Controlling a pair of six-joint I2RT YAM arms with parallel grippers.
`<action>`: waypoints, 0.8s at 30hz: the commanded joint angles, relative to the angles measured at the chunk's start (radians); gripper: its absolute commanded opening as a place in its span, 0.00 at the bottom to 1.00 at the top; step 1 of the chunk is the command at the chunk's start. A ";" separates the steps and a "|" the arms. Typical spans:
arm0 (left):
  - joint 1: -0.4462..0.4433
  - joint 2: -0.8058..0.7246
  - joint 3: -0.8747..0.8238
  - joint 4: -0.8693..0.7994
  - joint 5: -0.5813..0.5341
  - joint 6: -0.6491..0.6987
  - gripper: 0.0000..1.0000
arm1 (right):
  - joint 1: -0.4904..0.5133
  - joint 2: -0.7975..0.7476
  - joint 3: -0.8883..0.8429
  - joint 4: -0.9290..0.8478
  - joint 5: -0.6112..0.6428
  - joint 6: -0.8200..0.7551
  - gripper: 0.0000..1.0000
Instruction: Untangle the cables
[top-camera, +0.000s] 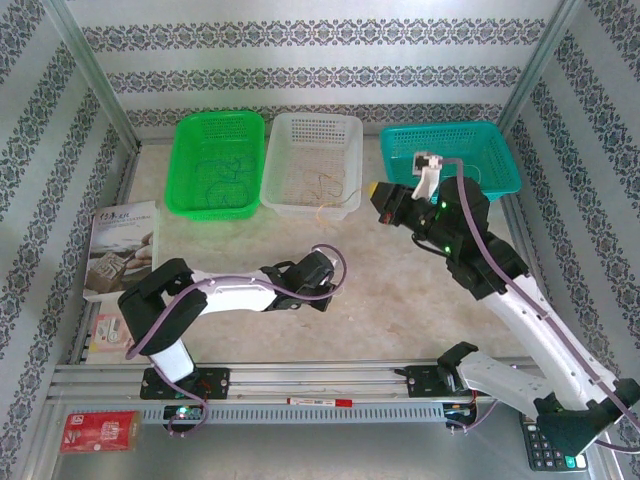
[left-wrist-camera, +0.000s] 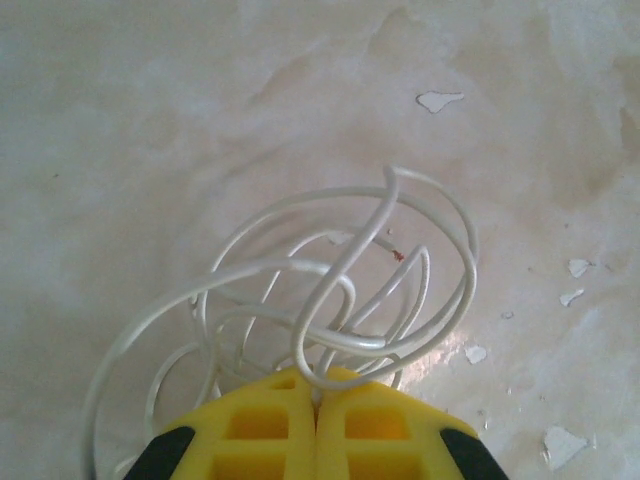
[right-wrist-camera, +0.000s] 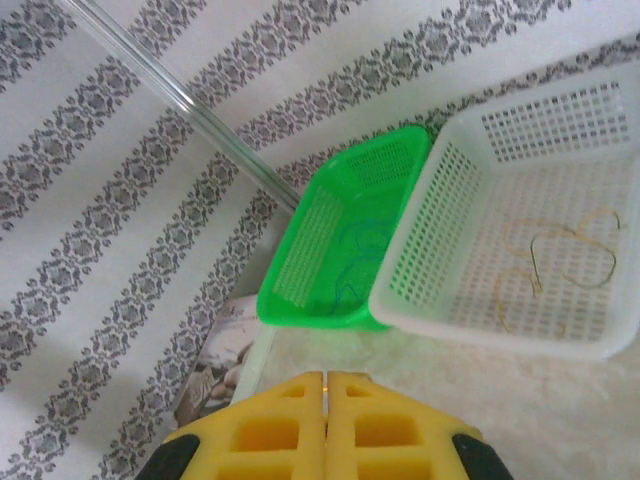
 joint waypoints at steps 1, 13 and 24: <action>0.013 -0.053 -0.023 0.033 0.004 -0.031 0.00 | -0.017 0.069 0.063 0.033 0.009 -0.042 0.00; 0.015 -0.216 -0.035 0.082 0.069 -0.081 0.39 | -0.083 0.511 0.387 0.111 -0.001 -0.094 0.00; 0.054 -0.431 -0.087 0.034 -0.009 -0.101 0.93 | -0.091 0.887 0.690 0.041 -0.023 -0.148 0.00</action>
